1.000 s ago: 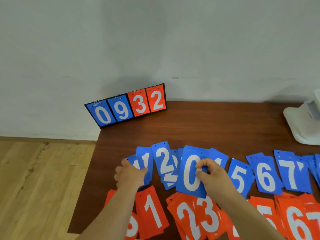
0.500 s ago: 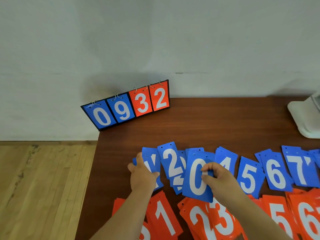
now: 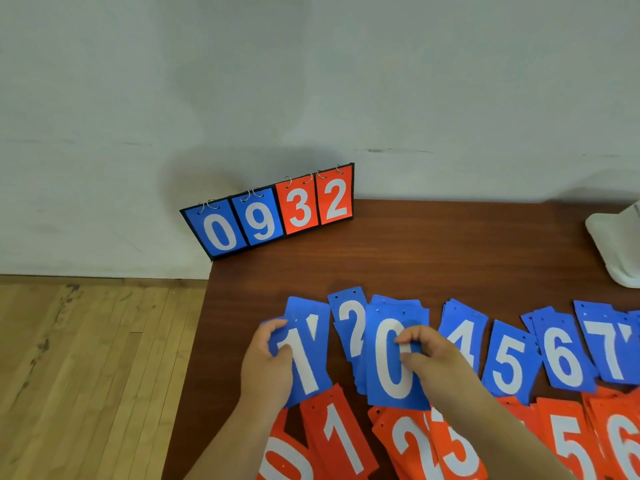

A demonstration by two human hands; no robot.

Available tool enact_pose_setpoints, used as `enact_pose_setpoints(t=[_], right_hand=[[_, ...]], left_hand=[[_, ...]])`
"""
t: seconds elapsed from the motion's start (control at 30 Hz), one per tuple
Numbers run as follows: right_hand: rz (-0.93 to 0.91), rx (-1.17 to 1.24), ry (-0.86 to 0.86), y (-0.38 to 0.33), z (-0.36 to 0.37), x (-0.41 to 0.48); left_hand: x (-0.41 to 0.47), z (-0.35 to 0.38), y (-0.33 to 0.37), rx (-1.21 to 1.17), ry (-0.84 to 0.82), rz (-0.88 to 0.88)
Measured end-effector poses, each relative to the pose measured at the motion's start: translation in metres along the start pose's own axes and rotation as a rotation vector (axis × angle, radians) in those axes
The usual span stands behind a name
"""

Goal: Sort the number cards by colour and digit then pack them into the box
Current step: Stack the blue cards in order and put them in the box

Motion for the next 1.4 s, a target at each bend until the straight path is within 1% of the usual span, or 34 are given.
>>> enact_pose_setpoints(t=[0.1,0.17,0.33,0.4,0.47,0.53,0.6,0.63,0.67,0.73,0.8,0.87,0.93,1.0,1.13,1.23,1.4], right_hand=[[-0.028,0.145,-0.108,-0.016,0.020,-0.001],[-0.047,0.182,-0.145,-0.026,0.029,-0.003],[-0.110,-0.046,-0.091,-0.035,0.024,-0.011],[-0.087,-0.009,-0.102,-0.029,0.021,-0.012],[-0.046,0.105,-0.144,-0.022,0.019,-0.014],[-0.026,0.164,-0.168,-0.014,0.016,-0.015],[-0.032,0.181,-0.137,-0.009,0.008,-0.019],[-0.035,0.177,-0.091,-0.005,0.001,-0.021],[-0.037,0.163,-0.024,-0.001,-0.009,-0.024],[-0.033,0.106,0.120,0.008,-0.031,-0.030],[-0.015,0.072,0.217,0.020,-0.051,-0.036],[0.002,0.067,0.256,0.033,-0.064,-0.041],[0.025,0.076,0.255,0.047,-0.072,-0.047],[0.036,0.089,0.263,0.059,-0.080,-0.053],[0.066,0.100,0.284,0.082,-0.096,-0.061],[0.088,0.115,0.292,0.093,-0.106,-0.065],[0.083,0.143,0.277,0.099,-0.119,-0.069]], left_hand=[[-0.018,0.010,0.020,-0.024,-0.070,0.095],[-0.028,0.020,0.032,-0.067,-0.113,0.128],[-0.050,0.044,0.059,-0.208,-0.214,0.146],[-0.057,0.052,0.067,-0.230,-0.241,0.144],[-0.061,0.062,0.072,-0.269,-0.290,0.132],[-0.066,0.073,0.081,-0.328,-0.352,0.098],[-0.059,0.083,0.081,-0.405,-0.373,0.045],[-0.051,0.087,0.076,-0.399,-0.358,0.017],[-0.040,0.090,0.069,-0.329,-0.328,-0.004],[-0.014,0.093,0.051,-0.033,-0.234,-0.030],[0.009,0.097,0.032,0.238,-0.148,-0.099],[0.027,0.110,0.021,0.415,-0.113,-0.158],[0.038,0.128,0.017,0.548,-0.111,-0.227],[0.045,0.141,0.014,0.618,-0.087,-0.296],[0.047,0.156,0.009,0.724,-0.033,-0.312],[0.045,0.158,0.006,0.641,0.003,-0.325],[0.045,0.158,0.004,0.563,-0.005,-0.356]])
Point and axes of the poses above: each hand's wrist, its own x-axis towards the middle knuckle, its own z-axis out of the palm, y = z × x, the point moved 5 cm from there along x, towards the middle knuckle, and after that the axes turned 13 degrees about -y, right-handed, at the moved point
